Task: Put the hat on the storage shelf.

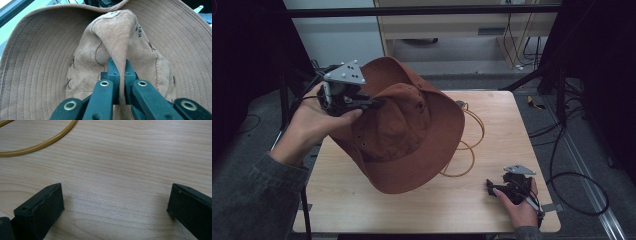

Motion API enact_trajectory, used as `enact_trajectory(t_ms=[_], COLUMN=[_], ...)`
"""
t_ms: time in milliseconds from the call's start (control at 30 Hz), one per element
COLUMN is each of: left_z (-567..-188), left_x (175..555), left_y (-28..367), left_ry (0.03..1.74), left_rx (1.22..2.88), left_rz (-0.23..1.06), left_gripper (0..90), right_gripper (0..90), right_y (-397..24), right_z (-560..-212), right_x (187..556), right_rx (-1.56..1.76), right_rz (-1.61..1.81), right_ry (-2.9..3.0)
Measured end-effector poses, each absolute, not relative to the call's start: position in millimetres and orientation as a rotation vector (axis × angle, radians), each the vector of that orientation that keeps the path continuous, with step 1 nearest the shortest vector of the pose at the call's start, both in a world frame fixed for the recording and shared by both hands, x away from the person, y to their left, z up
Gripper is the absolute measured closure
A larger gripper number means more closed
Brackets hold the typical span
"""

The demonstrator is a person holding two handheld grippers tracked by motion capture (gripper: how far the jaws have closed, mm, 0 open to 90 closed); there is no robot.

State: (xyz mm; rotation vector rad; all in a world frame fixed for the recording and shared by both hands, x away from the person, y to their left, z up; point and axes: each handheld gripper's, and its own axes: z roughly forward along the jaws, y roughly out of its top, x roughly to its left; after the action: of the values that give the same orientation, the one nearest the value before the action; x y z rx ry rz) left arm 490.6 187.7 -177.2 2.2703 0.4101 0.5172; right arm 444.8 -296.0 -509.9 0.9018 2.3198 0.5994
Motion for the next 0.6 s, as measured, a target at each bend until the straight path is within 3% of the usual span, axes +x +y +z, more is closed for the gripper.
enact_trajectory(t_ms=[600], left_z=[-175.8], left_x=[507.4], left_y=[134.0], left_ry=[0.362], left_rx=[2.289], left_rz=[0.495], left_gripper=[88.7], right_gripper=[0.5], right_y=[-296.0], right_z=[-509.9], right_x=[444.8], right_rx=[0.901], right_rz=[0.6], right_ry=[2.321])
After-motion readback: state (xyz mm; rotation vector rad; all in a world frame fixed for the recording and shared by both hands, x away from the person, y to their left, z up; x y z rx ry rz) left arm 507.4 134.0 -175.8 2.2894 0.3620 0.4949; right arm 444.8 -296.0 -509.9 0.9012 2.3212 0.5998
